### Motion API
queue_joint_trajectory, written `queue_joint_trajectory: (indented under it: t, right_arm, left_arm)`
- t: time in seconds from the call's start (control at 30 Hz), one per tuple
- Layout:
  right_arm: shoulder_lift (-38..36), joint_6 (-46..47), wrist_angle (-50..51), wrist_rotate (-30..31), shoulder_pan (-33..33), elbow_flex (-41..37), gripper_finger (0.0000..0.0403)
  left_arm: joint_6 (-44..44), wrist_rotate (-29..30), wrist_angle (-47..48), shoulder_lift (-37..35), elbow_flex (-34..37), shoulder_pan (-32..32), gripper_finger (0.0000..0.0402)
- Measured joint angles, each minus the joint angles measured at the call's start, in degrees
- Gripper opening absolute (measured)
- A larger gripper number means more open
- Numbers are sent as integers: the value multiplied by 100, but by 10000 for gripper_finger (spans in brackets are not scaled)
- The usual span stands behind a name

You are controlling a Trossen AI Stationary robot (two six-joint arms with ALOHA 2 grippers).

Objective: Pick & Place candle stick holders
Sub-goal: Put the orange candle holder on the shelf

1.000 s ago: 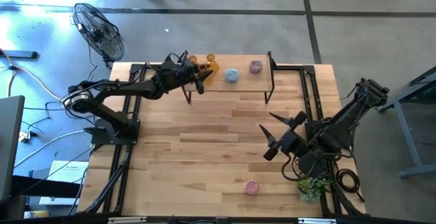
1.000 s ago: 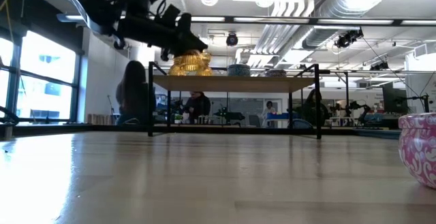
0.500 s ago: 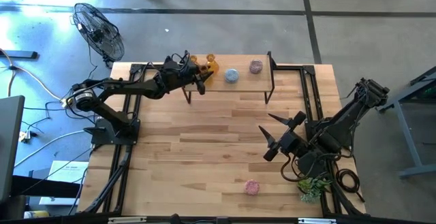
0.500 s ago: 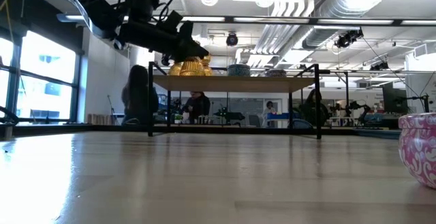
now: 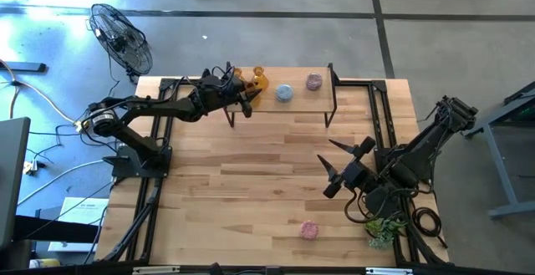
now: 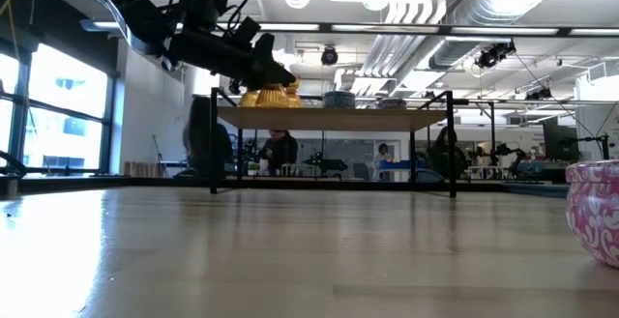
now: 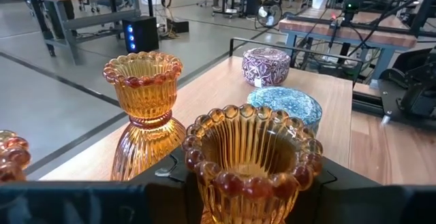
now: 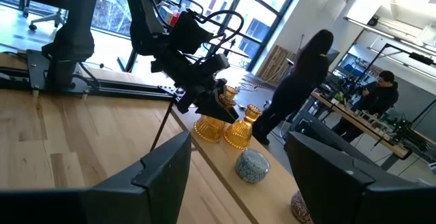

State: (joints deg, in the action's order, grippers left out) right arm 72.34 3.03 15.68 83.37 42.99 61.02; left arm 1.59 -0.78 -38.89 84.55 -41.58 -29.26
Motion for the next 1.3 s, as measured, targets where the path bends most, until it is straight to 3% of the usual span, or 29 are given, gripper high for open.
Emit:
queue_joint_trajectory:
  t: [0.9, 1.1, 1.3]
  right_arm:
    - [2, 0, 0, -66, 1, 1, 238]
    - [2, 0, 0, -113, 1, 1, 238]
    - [2, 0, 2, -133, 1, 1, 238]
  left_arm:
    - [11, -150, 2, 0, 0, 2, 145]
    - [-32, -334, -27, 0, 0, 2, 185]
    - [-28, -337, -15, 0, 0, 2, 260]
